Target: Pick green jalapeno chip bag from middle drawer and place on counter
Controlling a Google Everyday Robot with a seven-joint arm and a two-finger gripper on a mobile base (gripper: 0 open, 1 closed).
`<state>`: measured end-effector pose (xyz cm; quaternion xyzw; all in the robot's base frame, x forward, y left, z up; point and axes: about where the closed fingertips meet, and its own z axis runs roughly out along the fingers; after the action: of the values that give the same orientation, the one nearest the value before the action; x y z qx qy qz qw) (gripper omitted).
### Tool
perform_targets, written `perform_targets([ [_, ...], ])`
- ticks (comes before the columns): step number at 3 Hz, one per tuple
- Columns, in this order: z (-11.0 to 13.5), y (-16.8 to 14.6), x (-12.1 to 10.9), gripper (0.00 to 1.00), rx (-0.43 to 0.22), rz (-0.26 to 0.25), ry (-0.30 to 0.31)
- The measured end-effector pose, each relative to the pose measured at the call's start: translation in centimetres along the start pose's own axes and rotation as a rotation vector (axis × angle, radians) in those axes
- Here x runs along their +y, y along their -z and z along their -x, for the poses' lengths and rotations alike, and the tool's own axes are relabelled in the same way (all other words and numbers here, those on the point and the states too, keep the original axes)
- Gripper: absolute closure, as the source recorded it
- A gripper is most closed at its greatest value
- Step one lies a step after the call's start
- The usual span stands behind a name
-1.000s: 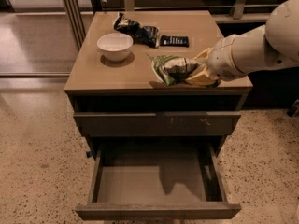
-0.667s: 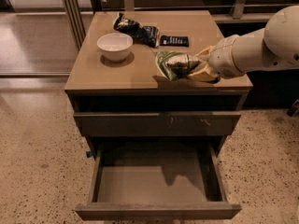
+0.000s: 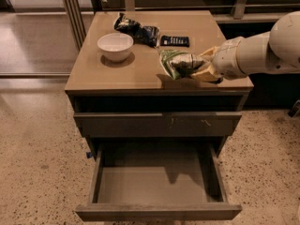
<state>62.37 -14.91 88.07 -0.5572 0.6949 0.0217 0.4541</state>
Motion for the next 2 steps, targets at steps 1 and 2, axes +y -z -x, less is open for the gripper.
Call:
perform_targets([
  [1,-0.8,-0.4,-2.1,1.00,-0.046,-0.036,-0.031],
  [2,-1.1,-1.6,-4.1,1.00,-0.099,-0.044,-0.063],
])
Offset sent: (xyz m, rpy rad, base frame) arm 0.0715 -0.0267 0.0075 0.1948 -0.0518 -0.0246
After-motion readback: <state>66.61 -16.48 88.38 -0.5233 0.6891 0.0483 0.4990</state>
